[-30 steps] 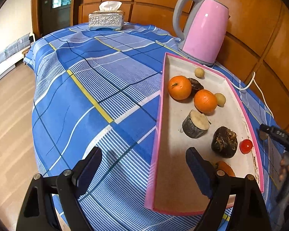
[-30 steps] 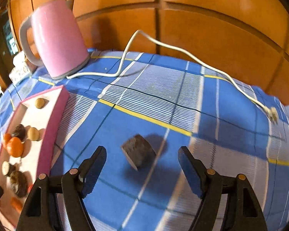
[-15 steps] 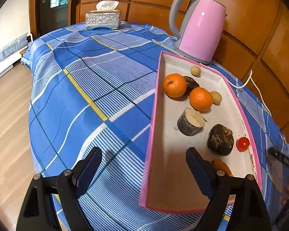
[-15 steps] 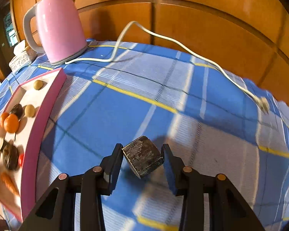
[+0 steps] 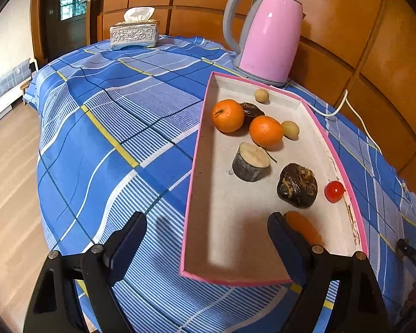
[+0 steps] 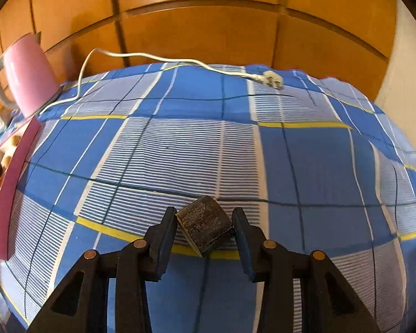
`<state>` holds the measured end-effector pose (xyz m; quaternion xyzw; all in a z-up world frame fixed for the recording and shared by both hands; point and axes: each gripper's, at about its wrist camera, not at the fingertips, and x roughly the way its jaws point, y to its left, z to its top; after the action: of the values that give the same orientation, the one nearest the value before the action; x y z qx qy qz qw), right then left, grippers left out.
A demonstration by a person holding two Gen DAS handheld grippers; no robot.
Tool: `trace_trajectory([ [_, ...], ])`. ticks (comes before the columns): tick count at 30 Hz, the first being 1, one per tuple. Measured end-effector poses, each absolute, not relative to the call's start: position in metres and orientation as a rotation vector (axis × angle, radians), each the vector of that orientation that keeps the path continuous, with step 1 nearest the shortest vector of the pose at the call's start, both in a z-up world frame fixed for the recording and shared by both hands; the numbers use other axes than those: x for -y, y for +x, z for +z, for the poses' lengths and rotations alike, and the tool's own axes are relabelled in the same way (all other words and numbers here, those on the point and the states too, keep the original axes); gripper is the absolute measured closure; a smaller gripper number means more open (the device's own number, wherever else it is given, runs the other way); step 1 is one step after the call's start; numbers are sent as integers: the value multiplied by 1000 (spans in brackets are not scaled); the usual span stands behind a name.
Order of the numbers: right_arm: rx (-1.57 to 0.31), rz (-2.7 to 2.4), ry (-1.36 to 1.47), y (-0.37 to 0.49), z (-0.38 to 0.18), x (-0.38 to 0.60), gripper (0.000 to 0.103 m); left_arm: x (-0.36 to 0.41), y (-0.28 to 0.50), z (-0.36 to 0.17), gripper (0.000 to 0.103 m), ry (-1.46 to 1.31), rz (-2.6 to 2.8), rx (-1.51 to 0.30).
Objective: Organize fruits
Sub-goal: 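Carry the wood slice with the right gripper into the tray and release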
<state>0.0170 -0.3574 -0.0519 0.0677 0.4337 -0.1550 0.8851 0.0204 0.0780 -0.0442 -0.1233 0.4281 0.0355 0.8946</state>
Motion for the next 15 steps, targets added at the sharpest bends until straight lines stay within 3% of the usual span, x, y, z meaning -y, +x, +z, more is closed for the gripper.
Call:
trace_trajectory([
  [15, -852, -337, 147, 14, -61, 356, 62, -79, 17, -49, 14, -256, 87, -896],
])
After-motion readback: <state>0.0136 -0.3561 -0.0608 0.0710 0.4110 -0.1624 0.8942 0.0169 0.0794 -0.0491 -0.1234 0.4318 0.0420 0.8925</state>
